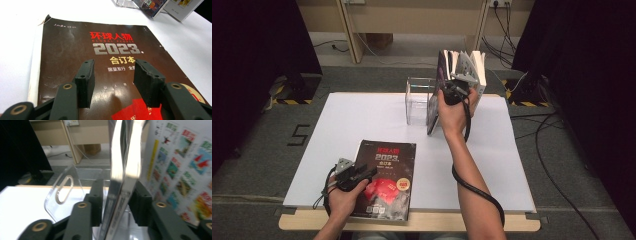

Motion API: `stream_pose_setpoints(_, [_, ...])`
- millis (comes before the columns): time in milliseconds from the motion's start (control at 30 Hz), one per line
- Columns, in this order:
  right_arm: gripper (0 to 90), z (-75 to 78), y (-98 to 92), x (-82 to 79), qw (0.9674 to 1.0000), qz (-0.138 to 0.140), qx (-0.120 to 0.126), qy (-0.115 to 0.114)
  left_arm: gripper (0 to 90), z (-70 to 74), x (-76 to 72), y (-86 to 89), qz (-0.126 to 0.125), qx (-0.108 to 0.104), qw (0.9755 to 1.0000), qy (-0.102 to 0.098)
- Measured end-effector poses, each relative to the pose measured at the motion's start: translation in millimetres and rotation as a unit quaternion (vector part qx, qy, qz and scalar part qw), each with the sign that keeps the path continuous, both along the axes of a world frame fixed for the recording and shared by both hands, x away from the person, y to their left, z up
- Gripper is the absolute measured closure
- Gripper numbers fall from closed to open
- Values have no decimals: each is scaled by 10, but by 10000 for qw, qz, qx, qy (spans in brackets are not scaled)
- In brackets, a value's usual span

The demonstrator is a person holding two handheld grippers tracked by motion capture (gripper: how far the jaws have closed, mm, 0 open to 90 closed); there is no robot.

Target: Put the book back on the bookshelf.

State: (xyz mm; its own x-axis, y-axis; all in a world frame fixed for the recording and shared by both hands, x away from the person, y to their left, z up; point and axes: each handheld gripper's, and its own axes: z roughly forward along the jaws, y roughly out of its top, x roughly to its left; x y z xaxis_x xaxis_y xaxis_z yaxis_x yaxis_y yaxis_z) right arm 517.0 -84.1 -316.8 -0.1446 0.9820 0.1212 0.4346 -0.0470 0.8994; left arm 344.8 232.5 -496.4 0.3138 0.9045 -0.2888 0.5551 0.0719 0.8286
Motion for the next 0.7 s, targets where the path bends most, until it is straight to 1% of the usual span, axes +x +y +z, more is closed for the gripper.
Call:
stream_pose_setpoints(100, [668, 3, 12, 64, 10000, -7, 46, 30, 504, 1, 2, 8, 2, 7, 10000, 3])
stream_pose_setpoints(167, [676, 14, 21, 97, 10000, -23, 24, 76, 504, -3, 5, 7, 11, -13, 10000, 10])
stream_pose_setpoints(300, [689, 54, 59, 148, 9998, -44, -150, 132, 504, 3, 3, 8, 10, -7, 10000, 3])
stream_pose_setpoints(400, [713, 77, 85, 191, 9993, -56, -316, 166, 504, 3, 2, 10, 8, -4, 10000, 3])
stream_pose_setpoints(467, [741, 98, 106, 211, 9983, -92, -535, 191, 504, 3, 1, 11, 8, -11, 10000, 2])
stream_pose_setpoints(533, [749, 121, 120, 231, 9975, -54, -675, 219, 504, 3, 1, 13, 2, -12, 10000, 3])
stream_pose_setpoints(567, [752, 130, 127, 237, 9972, -33, -707, 239, 504, 2, 1, 14, 3, -11, 10000, 6])
stream_pose_setpoints(700, [758, 157, 182, 250, 9945, 67, -1013, 237, 504, 2, -3, 13, 3, -16, 10000, 0])
